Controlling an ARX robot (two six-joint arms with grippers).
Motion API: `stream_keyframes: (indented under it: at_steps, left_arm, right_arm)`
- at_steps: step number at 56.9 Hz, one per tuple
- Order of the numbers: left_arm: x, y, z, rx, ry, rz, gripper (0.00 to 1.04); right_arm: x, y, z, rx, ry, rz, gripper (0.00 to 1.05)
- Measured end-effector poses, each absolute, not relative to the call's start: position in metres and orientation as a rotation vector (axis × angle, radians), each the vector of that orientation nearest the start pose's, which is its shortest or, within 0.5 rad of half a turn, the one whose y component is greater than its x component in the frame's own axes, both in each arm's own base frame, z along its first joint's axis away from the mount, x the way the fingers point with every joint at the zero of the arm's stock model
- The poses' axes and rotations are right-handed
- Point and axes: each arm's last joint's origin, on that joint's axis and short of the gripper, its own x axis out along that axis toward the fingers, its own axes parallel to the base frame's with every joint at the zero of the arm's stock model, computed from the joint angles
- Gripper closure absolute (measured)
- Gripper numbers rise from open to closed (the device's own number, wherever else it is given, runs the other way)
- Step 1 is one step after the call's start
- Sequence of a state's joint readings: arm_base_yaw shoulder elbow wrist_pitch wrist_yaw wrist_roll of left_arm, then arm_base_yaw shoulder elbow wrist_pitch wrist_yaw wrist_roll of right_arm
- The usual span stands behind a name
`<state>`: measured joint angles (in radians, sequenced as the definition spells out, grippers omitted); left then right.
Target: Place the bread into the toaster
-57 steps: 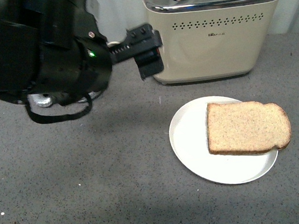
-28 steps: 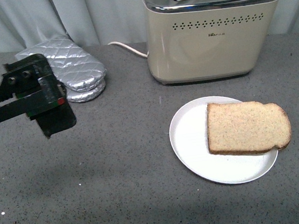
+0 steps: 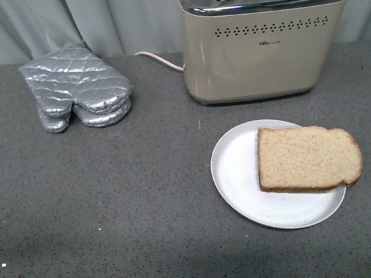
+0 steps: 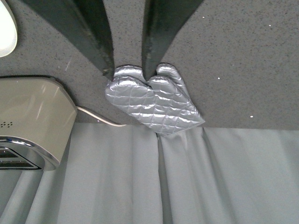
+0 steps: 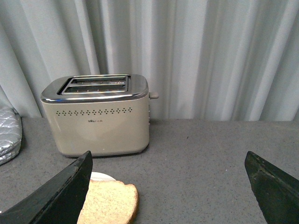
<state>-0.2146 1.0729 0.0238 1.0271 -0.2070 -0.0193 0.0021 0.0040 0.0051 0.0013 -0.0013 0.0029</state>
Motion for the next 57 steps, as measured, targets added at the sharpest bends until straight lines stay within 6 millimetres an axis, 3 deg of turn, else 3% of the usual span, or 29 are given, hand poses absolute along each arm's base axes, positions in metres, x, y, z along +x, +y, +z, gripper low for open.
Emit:
stream_keyframes:
  at_steps: [3,27,57]
  left_arm:
    - [0.157,-0.025,0.154,-0.012,0.037,-0.008,1.02]
    - [0.132,0.000,0.170,-0.007,-0.011,0.003,1.01]
    - [0.116,0.000,0.173,-0.007,-0.021,0.000,1.01]
  right_arm:
    - [0.098,0.000,0.165,0.003,-0.002,0.003,0.10]
    - [0.098,0.000,0.165,0.003,-0.002,0.003,0.10]
    - [0.098,0.000,0.165,0.003,-0.002,0.003,0.10]
